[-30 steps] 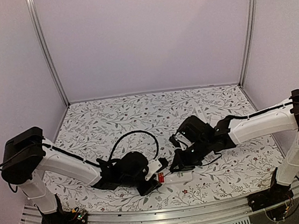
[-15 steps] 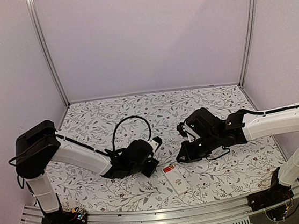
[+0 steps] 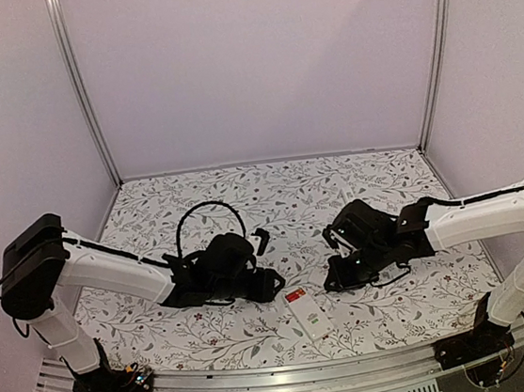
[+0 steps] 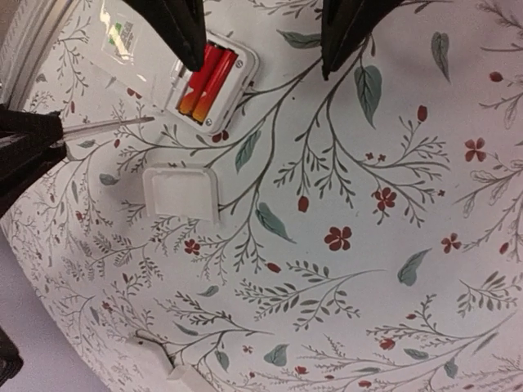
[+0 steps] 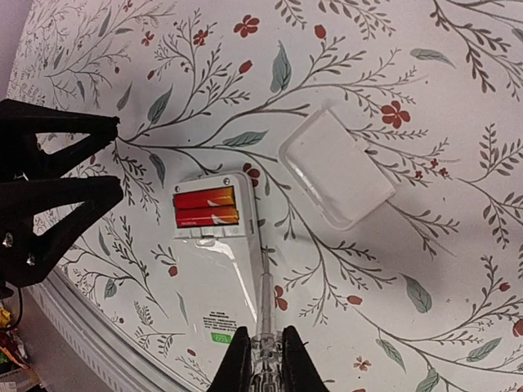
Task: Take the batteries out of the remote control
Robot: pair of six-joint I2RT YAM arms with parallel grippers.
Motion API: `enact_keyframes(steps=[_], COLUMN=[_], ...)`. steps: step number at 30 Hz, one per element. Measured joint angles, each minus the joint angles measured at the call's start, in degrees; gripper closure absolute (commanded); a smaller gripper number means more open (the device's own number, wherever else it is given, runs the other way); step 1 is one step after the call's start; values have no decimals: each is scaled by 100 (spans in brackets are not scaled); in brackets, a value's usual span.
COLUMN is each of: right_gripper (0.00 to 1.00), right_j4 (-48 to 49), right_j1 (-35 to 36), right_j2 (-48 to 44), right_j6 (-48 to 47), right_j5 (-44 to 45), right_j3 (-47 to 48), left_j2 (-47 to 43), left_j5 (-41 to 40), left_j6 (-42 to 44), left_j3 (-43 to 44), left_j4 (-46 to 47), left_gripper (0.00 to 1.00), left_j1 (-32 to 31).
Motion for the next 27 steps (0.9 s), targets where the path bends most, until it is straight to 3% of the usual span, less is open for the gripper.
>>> enact_keyframes(steps=[7,14,27], right_gripper=[100,100,100], right_j4=[83,317,98], right_j1=[28,205,273], right_j2=[4,129,-11], right_j6=[9,-52,94], right_j5=[-216,-382,15], right_j3=[-57,-55,-50], left_j2=[-44,186,-94], left_j5=[1084,1582,1141], left_j6=[-901,-1241,-1222], left_j3=[-175,-173,11], left_j4=[385,592,-328], left_gripper=[48,47,35], left_j1=[0,7,-42])
